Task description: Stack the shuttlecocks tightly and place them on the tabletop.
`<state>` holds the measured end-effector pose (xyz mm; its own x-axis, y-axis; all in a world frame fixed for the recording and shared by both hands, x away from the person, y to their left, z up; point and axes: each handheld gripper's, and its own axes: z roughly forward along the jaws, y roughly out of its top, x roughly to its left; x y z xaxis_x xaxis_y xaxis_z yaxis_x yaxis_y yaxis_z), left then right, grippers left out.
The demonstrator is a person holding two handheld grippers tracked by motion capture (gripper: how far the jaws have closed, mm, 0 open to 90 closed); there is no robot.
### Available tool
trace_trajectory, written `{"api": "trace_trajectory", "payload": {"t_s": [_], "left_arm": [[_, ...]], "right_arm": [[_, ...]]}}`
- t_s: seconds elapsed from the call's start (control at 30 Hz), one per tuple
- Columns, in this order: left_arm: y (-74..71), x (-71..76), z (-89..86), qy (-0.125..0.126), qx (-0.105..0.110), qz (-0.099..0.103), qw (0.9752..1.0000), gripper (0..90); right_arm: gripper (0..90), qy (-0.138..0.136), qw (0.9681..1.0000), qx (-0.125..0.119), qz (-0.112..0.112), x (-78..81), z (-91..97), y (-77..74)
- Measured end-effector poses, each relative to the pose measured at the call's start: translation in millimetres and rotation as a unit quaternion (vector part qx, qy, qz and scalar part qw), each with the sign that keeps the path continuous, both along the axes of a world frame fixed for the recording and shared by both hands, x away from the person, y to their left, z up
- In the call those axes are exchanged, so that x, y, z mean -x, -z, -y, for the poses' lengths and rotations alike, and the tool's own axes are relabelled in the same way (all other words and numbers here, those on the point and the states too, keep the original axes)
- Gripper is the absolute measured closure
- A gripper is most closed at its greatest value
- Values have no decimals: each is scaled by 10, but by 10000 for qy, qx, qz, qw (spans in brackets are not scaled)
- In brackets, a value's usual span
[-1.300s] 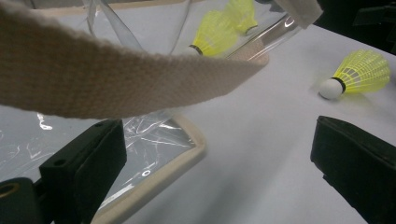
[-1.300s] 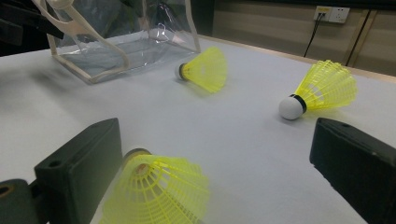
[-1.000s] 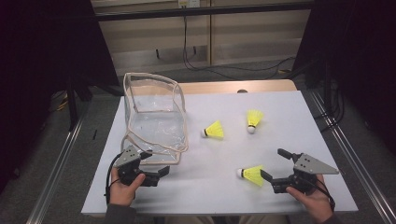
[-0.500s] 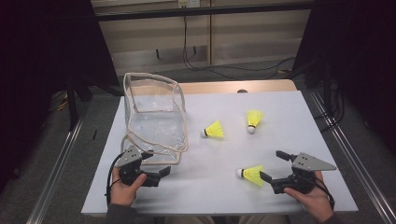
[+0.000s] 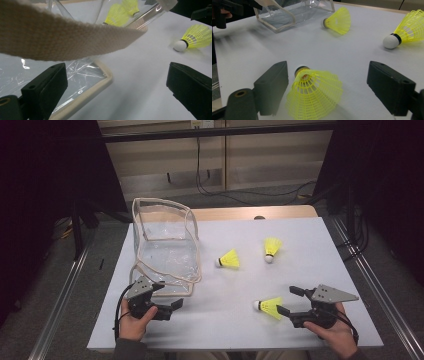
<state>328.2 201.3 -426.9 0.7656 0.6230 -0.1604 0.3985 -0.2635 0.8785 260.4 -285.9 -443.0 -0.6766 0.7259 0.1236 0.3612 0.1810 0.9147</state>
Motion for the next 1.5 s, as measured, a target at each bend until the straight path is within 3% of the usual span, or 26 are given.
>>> {"api": "trace_trajectory", "payload": {"t_s": [0.17, 0.37, 0.57, 0.67, 0.93, 1.5], "left_arm": [[1, -1, 0, -9, -1, 10, 10000, 35], [1, 0, 0, -23, -8, 18, 10000, 36], [4, -1, 7, -14, -25, 15, 10000, 35], [4, -1, 7, -17, -26, 16, 10000, 35], [8, 0, 13, -22, -6, 35, 10000, 35], [11, -2, 11, -20, -24, 35, 10000, 35]], "right_arm": [[285, -102, 9999, -85, -74, 8, 9, -5], [496, -243, 9996, -148, -69, 23, 40, -38], [827, -410, 9990, -143, -124, 47, 77, -64], [900, -466, 9986, -143, -197, 44, 96, -62], [900, -531, 9969, 214, -532, 34, 90, -34], [900, -589, 9948, 458, -688, -114, -43, 13]]}}
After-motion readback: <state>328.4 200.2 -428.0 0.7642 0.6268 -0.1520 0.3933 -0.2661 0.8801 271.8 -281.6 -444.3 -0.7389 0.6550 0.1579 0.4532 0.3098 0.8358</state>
